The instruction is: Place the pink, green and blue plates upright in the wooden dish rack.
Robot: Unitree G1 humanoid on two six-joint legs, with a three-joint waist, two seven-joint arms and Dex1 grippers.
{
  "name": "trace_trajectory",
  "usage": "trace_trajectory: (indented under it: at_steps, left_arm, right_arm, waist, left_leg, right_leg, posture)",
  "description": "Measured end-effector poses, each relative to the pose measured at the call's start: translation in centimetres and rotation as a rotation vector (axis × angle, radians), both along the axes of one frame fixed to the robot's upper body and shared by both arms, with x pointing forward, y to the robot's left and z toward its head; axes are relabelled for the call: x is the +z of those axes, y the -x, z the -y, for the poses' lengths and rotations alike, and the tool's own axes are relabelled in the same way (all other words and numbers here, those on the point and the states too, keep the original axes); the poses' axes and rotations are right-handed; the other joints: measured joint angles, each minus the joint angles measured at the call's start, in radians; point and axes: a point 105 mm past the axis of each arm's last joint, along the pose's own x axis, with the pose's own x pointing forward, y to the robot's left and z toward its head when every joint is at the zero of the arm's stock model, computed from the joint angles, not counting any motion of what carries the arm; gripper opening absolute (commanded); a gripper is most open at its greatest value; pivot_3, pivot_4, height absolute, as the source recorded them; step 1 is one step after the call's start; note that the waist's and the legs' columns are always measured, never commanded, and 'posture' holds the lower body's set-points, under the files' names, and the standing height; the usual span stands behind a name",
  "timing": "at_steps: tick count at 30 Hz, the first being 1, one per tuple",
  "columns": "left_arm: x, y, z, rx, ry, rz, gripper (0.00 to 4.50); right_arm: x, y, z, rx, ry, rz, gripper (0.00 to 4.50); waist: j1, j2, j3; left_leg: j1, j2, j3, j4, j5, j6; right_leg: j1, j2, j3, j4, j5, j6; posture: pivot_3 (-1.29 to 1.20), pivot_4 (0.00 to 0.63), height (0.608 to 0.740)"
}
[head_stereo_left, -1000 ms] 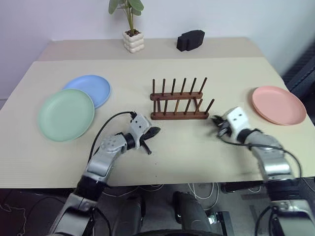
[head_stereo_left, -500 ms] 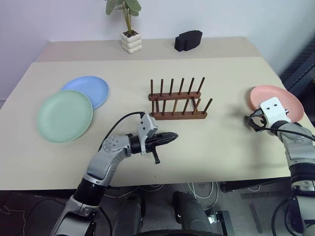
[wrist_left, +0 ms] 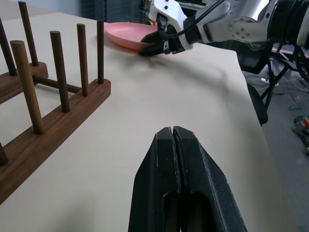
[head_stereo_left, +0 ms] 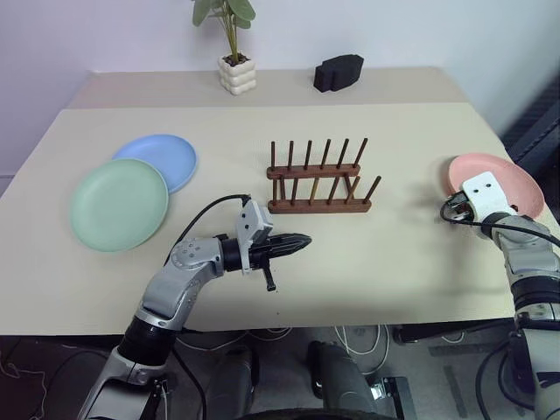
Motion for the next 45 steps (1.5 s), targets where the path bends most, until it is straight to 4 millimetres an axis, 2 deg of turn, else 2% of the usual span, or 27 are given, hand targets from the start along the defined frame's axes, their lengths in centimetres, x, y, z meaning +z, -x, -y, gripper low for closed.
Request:
trace_trajectory:
  at_steps: [5,9,12,16,18,20,22,24,26,30,35,45]
  left_arm:
    - [0.0,0.0,0.0,0.003,0.001,0.002,0.0]
    - [0.0,0.0,0.0,0.005,0.001,0.005,0.0]
    - [0.2,-0.1,0.0,0.014,0.008,0.027,0.0]
    - [0.3,-0.4,-0.1,0.033,0.007,0.041,0.0]
    - [0.3,-0.4,-0.2,0.042,0.003,0.046,0.0]
    - [0.3,-0.5,-0.2,0.047,-0.001,0.048,0.0]
    - [0.3,-0.6,-0.3,0.053,-0.004,0.05,0.0]
    - [0.3,-0.6,-0.4,0.06,-0.004,0.049,0.0]
    - [0.2,-0.7,-0.5,0.069,-0.004,0.048,0.0]
    - [0.2,-0.7,-0.5,0.071,-0.003,0.047,0.0]
    - [0.2,-0.7,-0.4,0.073,0.002,0.045,0.0]
    - [0.2,-0.8,-0.4,0.085,0.003,0.043,0.0]
  right_arm:
    - [-0.2,0.2,0.0,-0.009,0.013,0.004,0.07]
    - [-0.2,0.3,-0.3,0.015,0.09,0.029,0.07]
    - [1.2,-0.2,-1.5,0.075,0.203,0.103,0.07]
    - [6.4,-1.2,-4.5,0.197,0.277,0.309,0.07]
    - [9.7,-1.6,-6.6,0.27,0.233,0.424,0.07]
    - [13.8,-1.5,-9.2,0.354,0.116,0.575,0.07]
    - [17.8,-0.7,-11.8,0.459,-0.071,0.72,0.07]
    - [20.7,1.1,-14.2,0.612,-0.267,0.782,0.07]
    - [22.1,3.0,-16.7,0.784,-0.436,0.774,0.07]
    - [22.4,5.4,-19.0,0.983,-0.732,0.675,0.07]
    - [20.7,5.8,-20.0,1.029,-1.003,0.539,0.07]
    - [16.1,5.6,-20.1,0.95,-1.189,0.332,0.07]
  waist:
    - [-0.001,0.0,0.0]
    - [-0.001,0.0,0.0]
    - [-0.003,0.002,0.001]
    - [-0.006,0.003,0.001]
    - [-0.005,0.003,0.001]
    - [-0.003,0.003,0.001]
    - [-0.001,0.002,0.001]
    - [0.007,0.002,0.001]
    - [0.01,0.002,0.001]
    - [0.007,0.002,0.001]
    - [0.004,0.002,0.001]
    - [0.004,0.002,0.001]
  left_leg:
    - [0.0,0.0,0.0,0.0,0.0,0.0]
    - [0.0,0.0,0.0,0.0,0.0,0.0]
    - [0.0,0.0,0.001,0.0,0.0,0.0]
    - [-0.001,0.0,0.001,-0.001,0.0,0.0]
    - [-0.001,0.0,0.001,-0.001,0.0,0.0]
    - [-0.001,0.0,0.001,-0.001,0.0,0.0]
    - [-0.001,0.001,0.0,-0.001,0.0,0.0]
    - [-0.002,0.003,-0.003,-0.001,0.0,0.0]
    - [-0.002,0.003,-0.003,-0.001,0.0,0.0]
    - [-0.002,0.002,-0.003,0.0,0.0,0.001]
    - [-0.002,0.003,-0.002,-0.001,0.0,0.001]
    - [-0.003,0.003,-0.001,-0.001,0.0,0.001]
  right_leg:
    - [0.0,0.0,0.0,0.0,0.0,0.0]
    - [0.0,0.0,0.0,0.0,0.0,0.0]
    - [-0.001,0.0,0.001,0.0,0.0,0.0]
    - [-0.003,0.001,0.001,0.001,0.0,0.0]
    - [-0.003,0.001,0.001,0.001,0.0,0.0]
    - [-0.003,0.001,0.001,0.001,0.0,0.0]
    - [-0.003,0.001,0.001,0.001,0.0,0.001]
    - [-0.003,0.0,-0.001,0.001,0.0,0.001]
    - [-0.002,-0.001,-0.001,0.0,0.0,0.001]
    - [-0.002,-0.002,-0.001,0.0,0.0,0.001]
    - [-0.003,-0.001,0.0,0.0,-0.001,0.0]
    - [-0.004,-0.001,0.0,0.0,0.0,0.001]
  posture:
    - [0.0,0.15,0.736]
    - [0.0,0.15,0.736]
    - [0.0,0.15,0.736]
    - [0.0,0.15,0.736]
    - [0.0,0.15,0.736]
    - [0.0,0.15,0.736]
    - [0.0,0.15,0.736]
    - [0.0,0.15,0.736]
    - [0.0,0.15,0.736]
    - [0.0,0.15,0.736]
    - [0.0,0.15,0.736]
    - [0.0,0.15,0.736]
